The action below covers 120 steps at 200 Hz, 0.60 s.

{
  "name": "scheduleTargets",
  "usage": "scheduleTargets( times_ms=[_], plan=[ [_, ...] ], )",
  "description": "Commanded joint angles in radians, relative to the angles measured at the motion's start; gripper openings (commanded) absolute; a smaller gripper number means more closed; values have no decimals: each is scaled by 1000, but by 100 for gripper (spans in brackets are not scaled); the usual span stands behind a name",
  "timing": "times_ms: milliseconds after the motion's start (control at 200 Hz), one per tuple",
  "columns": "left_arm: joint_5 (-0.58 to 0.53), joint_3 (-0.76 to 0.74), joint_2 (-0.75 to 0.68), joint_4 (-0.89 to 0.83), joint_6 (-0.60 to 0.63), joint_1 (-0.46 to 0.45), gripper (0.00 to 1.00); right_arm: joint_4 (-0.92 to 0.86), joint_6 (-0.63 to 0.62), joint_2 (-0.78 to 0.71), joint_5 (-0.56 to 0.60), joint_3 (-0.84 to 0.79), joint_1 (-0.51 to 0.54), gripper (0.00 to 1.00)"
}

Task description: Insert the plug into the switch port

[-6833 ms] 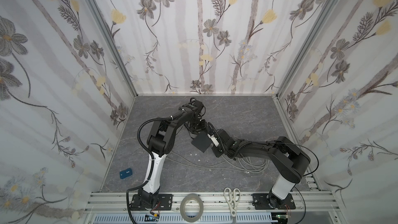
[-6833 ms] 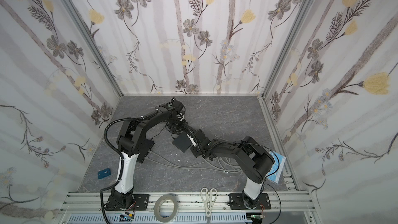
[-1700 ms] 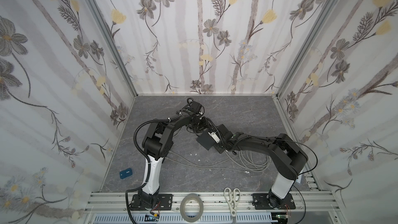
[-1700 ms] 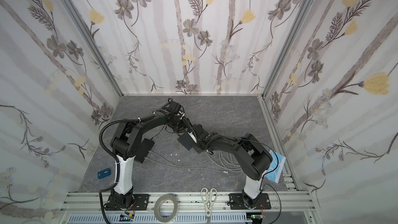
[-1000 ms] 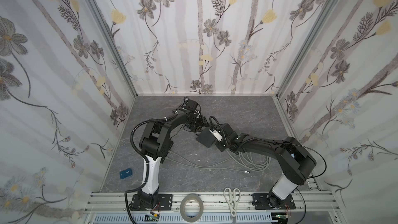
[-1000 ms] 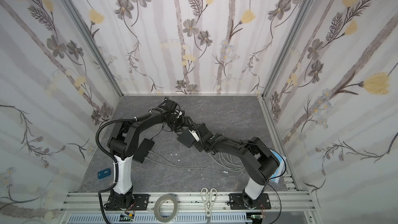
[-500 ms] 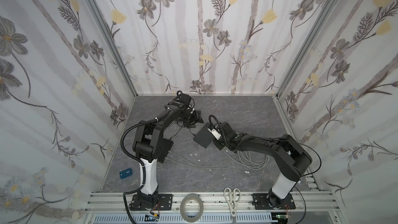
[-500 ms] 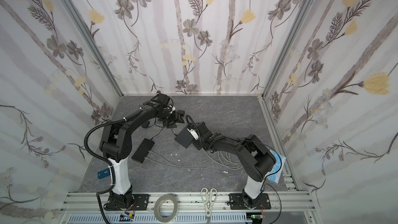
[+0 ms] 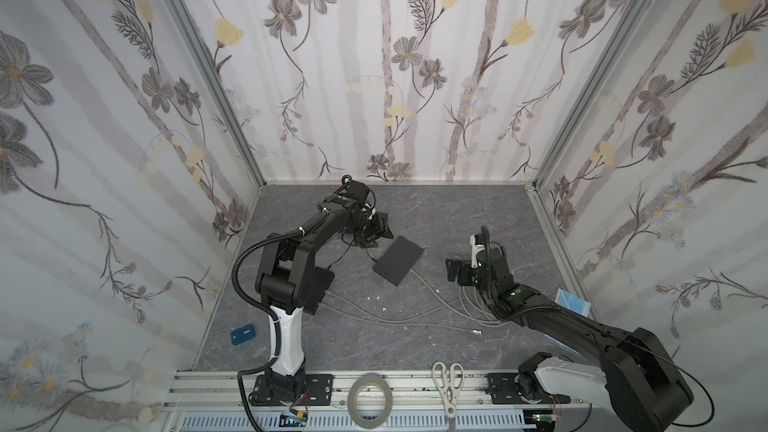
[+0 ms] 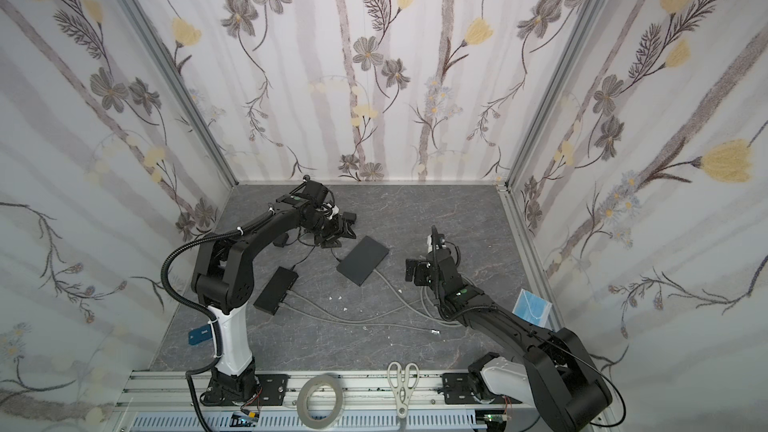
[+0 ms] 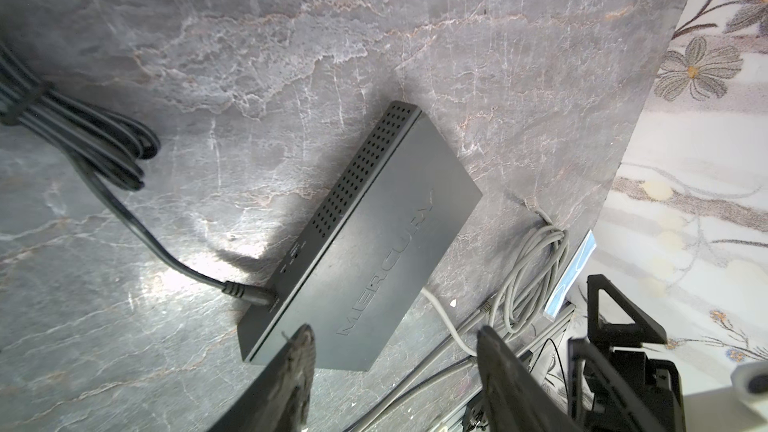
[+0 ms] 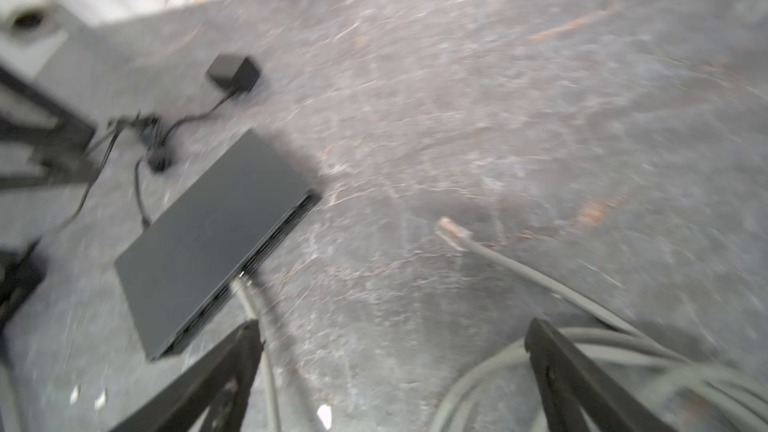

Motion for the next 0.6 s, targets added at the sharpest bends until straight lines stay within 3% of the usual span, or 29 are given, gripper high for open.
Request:
scheduleTargets(
  times_ms=[0, 135, 225, 360, 595],
  plan=[
    [23, -7, -9, 19, -22, 1, 64, -39, 263, -71, -36, -72, -88, 100],
    [53, -17, -7, 35, -39, 1, 64, -26, 270, -78, -114, -123, -219, 100],
    [50, -22, -16, 37, -38, 1, 64, 19, 270, -34, -230, -141, -295, 100],
    [54, -27, -27, 41, -42, -1, 64, 155, 267, 46, -324, -144, -339, 100],
    [65, -32, -31, 48, -48, -1, 64, 239, 204, 367, -456, 133, -383, 100]
  ],
)
